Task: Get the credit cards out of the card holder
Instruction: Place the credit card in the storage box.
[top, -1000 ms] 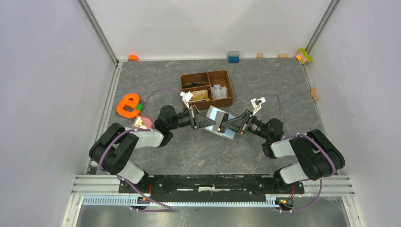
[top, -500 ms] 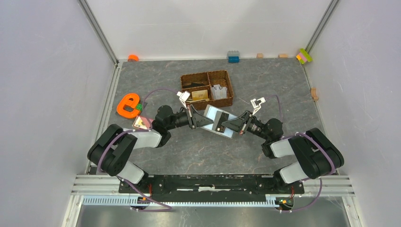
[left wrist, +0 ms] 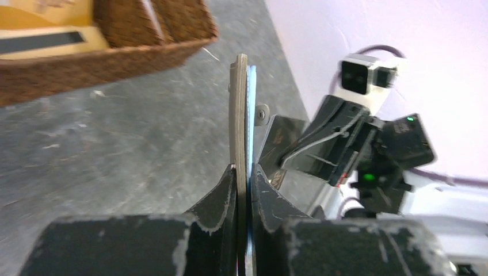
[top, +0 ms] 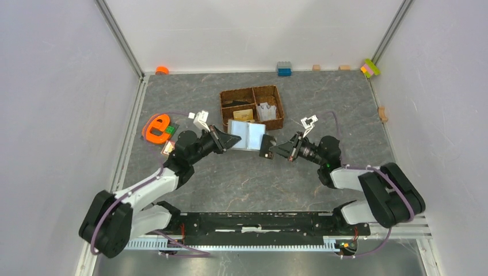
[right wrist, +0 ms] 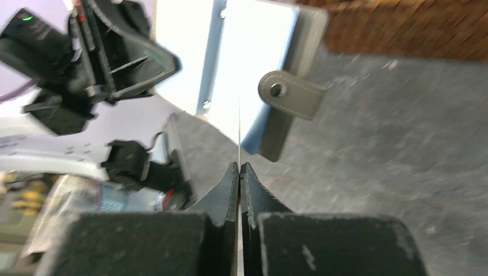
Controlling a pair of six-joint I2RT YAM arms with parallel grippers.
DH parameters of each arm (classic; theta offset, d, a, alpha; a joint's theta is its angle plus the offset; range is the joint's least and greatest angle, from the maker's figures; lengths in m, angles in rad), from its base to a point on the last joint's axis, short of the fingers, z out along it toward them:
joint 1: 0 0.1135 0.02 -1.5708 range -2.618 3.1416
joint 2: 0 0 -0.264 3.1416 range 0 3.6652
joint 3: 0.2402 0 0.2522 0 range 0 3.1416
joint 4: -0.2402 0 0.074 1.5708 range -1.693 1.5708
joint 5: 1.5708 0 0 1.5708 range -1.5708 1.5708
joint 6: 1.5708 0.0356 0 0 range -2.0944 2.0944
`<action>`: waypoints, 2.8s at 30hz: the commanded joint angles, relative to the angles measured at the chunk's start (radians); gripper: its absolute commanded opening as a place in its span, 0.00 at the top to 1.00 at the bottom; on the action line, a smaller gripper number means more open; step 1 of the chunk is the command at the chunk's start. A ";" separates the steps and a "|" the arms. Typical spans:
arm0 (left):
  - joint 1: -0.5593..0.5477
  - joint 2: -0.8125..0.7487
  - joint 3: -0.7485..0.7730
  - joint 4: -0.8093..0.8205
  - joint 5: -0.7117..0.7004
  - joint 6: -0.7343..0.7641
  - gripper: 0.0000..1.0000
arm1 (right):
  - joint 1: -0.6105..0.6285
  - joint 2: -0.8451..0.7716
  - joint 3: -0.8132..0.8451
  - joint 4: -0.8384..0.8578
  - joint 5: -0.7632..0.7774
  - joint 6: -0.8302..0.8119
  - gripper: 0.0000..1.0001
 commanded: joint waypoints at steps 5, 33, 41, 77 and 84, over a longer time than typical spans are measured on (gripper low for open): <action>0.004 -0.234 0.005 -0.335 -0.433 0.116 0.98 | 0.077 -0.239 0.235 -0.652 0.439 -0.497 1.00; 0.002 -0.482 -0.028 -0.744 -1.025 -0.236 0.98 | 0.327 0.523 1.291 -1.066 1.004 -1.417 1.00; 0.002 -0.503 -0.037 -0.734 -1.017 -0.229 0.98 | 0.326 0.605 1.304 -0.959 1.059 -1.502 1.00; 0.001 -0.522 -0.080 -0.583 -0.872 -0.095 0.97 | 0.364 0.424 1.126 -0.892 1.062 -1.312 0.47; 0.001 -0.529 -0.150 -0.352 -0.643 0.048 0.96 | 0.363 0.201 1.036 -1.178 1.096 -0.921 0.36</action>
